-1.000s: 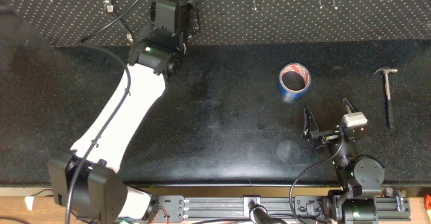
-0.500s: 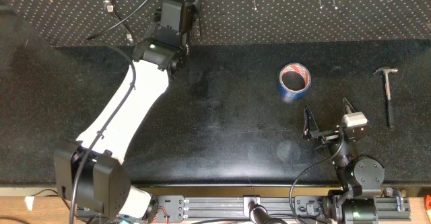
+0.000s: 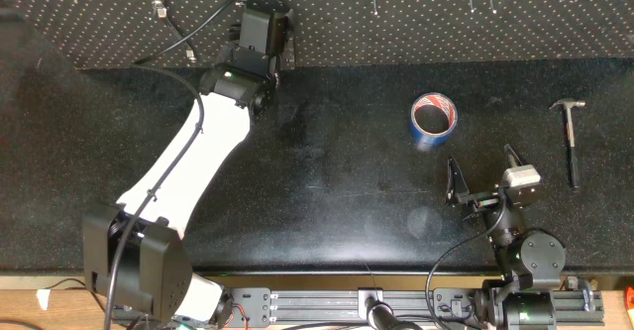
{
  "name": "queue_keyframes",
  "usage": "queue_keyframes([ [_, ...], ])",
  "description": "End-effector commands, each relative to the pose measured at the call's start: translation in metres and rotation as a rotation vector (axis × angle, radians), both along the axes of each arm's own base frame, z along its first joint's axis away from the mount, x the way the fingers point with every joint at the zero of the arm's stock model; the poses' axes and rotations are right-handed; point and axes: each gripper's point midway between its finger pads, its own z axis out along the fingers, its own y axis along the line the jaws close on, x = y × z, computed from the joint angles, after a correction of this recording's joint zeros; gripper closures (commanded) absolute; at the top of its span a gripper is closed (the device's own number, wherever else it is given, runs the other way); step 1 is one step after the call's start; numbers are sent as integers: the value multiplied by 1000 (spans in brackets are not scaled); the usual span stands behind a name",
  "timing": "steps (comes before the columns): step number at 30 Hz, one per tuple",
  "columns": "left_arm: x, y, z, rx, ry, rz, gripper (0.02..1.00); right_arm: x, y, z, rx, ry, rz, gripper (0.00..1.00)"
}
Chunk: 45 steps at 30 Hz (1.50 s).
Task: Place Tools Onto Pegboard
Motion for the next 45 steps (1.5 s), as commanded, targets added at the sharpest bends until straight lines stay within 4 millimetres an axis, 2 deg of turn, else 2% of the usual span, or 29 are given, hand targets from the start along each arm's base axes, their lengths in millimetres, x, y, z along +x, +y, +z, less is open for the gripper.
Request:
queue_keyframes([
  [1,3,-1,-9,6,8,-1,47,0,0,-1,11,4,1,14],
  [5,6,-1,-6,-1,-5,0,23,0,0,-1,11,4,1,14],
  [7,3,0,8,-11,-32,-2,23,0,0,-1,11,4,1,14],
  [10,-18,8,40,-25,-73,2,23,0,0,-1,11,4,1,14],
  [13,-46,24,54,-84,-161,-3,23,0,0,-1,11,4,1,14],
  [15,-76,40,50,-159,-253,-33,23,0,0,-1,11,4,1,12],
  [19,-122,68,30,-220,-407,-33,23,0,0,-1,11,4,1,14],
  [23,-163,87,2,-240,-465,-20,23,0,0,-1,11,4,1,14],
  [26,-184,100,-3,-240,-528,3,23,0,0,-1,11,4,1,14],
  [32,-209,104,-22,-240,-621,4,23,0,0,-1,11,4,1,12],
  [35,-213,106,-24,-234,-616,16,23,0,0,-1,11,4,1,14],
  [39,-222,113,-39,-216,-564,63,23,0,0,-1,11,5,1,14],
  [45,-227,115,-29,-167,-607,51,23,0,0,-1,11,4,1,14],
])
